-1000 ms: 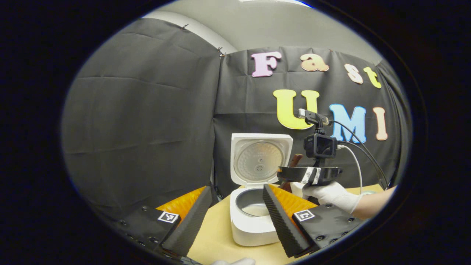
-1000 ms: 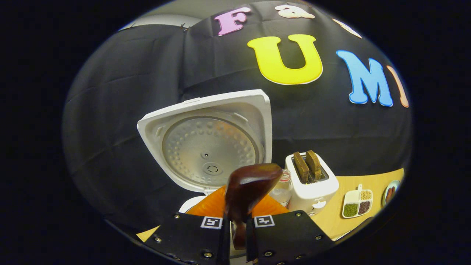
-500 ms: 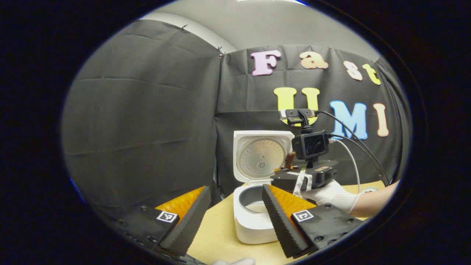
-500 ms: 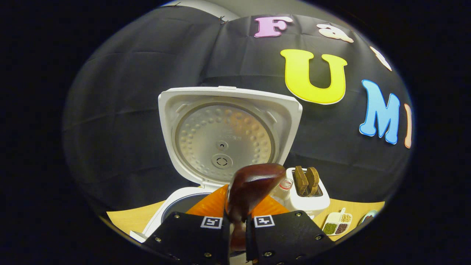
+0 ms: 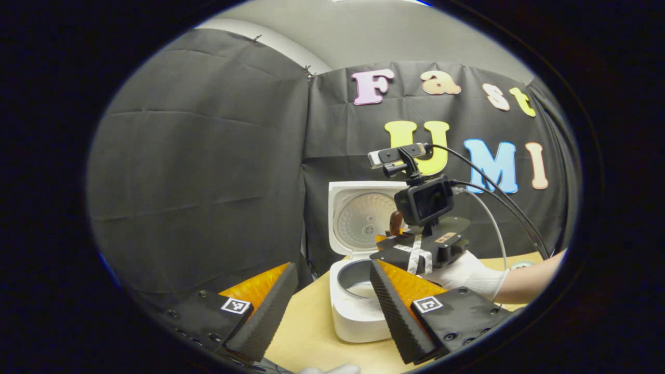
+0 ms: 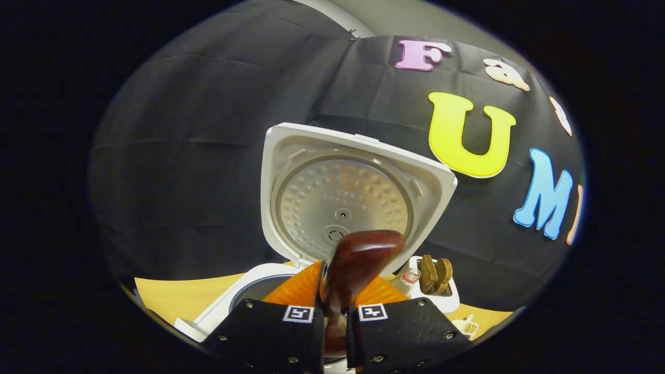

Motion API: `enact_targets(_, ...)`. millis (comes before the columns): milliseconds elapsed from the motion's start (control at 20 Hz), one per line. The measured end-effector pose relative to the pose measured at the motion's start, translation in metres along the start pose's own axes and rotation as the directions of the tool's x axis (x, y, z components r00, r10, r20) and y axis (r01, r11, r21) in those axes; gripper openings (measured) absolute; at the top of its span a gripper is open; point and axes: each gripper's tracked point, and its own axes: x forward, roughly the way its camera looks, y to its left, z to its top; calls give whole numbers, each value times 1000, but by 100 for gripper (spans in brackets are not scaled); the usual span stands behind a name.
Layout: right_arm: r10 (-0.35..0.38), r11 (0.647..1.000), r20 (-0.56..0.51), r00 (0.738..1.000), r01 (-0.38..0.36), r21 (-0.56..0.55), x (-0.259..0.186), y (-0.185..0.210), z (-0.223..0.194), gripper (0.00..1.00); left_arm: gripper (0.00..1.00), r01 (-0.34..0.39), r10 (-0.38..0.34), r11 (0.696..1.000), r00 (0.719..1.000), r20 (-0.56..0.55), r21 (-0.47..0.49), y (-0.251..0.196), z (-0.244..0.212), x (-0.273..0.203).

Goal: Close the left gripper, press the button to open the rice cooker; take a wooden spoon from the chopstick holder with the right hand, scoop a spoonful of rice and pour it into the rice cooker, then put the wooden spoon back into the chopstick holder.

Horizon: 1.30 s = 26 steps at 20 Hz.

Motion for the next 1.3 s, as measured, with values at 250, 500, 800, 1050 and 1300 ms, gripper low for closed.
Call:
enact_targets(250,41,964,-59,997,-24,265,0,-9,1,17,96,10,-10,1000,1000,-1,7,-4,0,1)
enact_targets(500,61,794,-87,994,5,608,-10,-46,6,17,96,30,-30,999,1000,3,11,-9,6,4)
enact_targets(800,38,643,-70,997,29,765,-33,-83,8,17,96,78,-78,997,997,16,9,-29,20,-1)
enact_targets(1050,-17,597,-64,998,61,800,-58,-129,1,17,96,139,-140,990,989,52,31,-63,35,-10)
enact_targets(1300,-129,564,-85,988,143,813,-110,-201,-26,17,96,235,-239,971,968,76,53,-116,50,-25)
